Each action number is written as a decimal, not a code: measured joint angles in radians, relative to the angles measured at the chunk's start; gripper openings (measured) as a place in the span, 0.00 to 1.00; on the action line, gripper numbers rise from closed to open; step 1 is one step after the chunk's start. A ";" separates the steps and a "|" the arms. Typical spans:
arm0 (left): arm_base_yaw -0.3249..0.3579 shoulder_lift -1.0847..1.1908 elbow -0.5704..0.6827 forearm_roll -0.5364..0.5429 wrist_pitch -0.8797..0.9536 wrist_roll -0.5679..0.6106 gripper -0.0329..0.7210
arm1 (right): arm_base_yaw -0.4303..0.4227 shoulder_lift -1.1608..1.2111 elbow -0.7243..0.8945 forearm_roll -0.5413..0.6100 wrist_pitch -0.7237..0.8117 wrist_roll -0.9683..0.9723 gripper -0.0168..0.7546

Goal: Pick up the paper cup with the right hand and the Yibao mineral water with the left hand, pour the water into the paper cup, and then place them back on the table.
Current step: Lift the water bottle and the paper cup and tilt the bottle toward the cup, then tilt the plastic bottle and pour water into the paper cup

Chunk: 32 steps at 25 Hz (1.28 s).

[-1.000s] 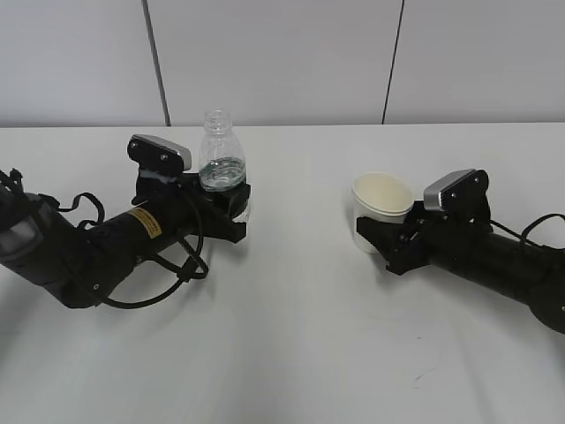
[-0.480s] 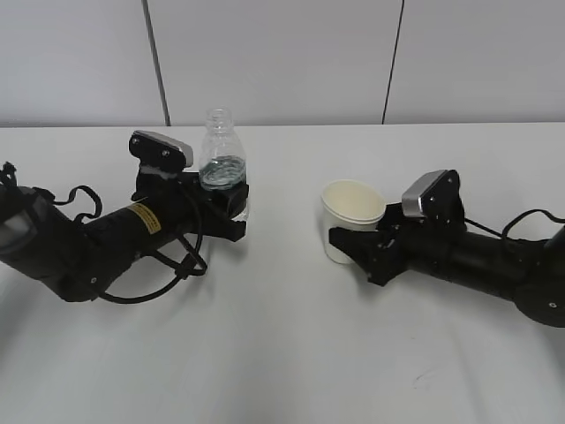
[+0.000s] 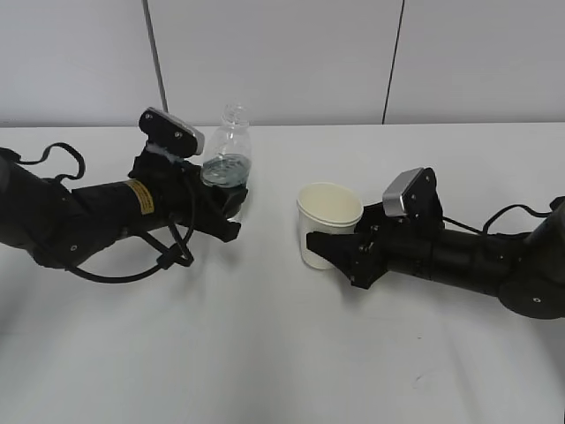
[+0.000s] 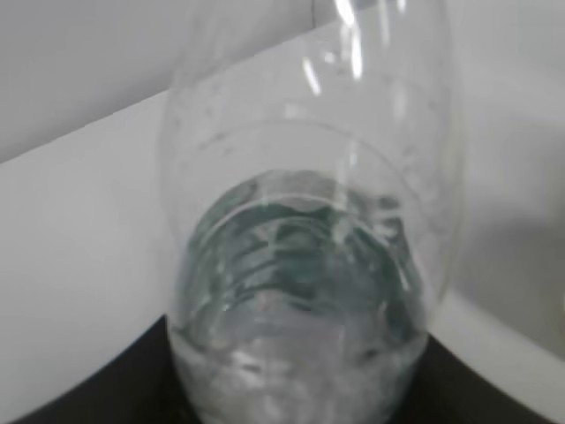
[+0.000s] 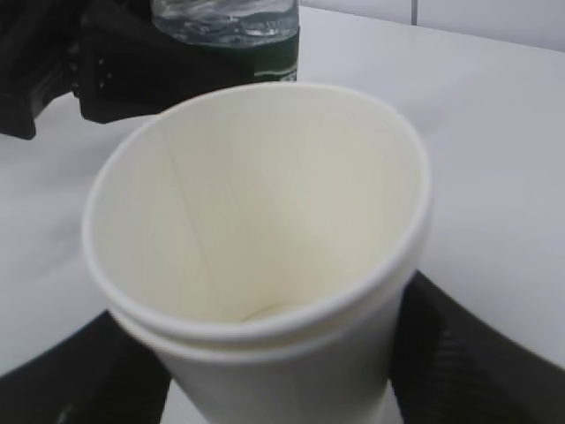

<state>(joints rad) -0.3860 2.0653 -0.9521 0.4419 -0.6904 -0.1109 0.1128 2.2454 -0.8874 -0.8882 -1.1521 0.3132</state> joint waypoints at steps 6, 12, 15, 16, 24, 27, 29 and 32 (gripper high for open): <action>0.000 -0.087 0.000 0.080 0.116 0.047 0.51 | 0.000 0.000 -0.001 -0.030 0.000 0.027 0.70; 0.000 -0.155 0.000 0.101 0.220 0.120 0.51 | 0.000 0.000 -0.027 -0.077 0.000 0.075 0.70; 0.000 -0.189 0.002 0.129 0.270 0.130 0.51 | 0.000 0.000 -0.055 -0.103 0.000 0.116 0.70; 0.000 -0.199 0.003 0.135 0.287 0.139 0.51 | 0.000 0.000 -0.065 -0.115 0.000 0.128 0.70; 0.000 -0.266 0.007 0.196 0.411 0.163 0.51 | 0.000 0.000 -0.141 -0.218 0.000 0.247 0.70; 0.000 -0.278 0.007 0.228 0.438 0.163 0.51 | 0.004 0.000 -0.166 -0.247 0.000 0.272 0.70; 0.000 -0.281 0.007 0.254 0.455 0.163 0.51 | 0.015 0.000 -0.179 -0.252 0.000 0.279 0.70; 0.000 -0.284 0.007 0.278 0.482 0.163 0.51 | 0.045 0.000 -0.199 -0.260 0.002 0.281 0.70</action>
<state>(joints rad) -0.3860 1.7810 -0.9455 0.7197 -0.2085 0.0524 0.1582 2.2454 -1.0864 -1.1486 -1.1501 0.5938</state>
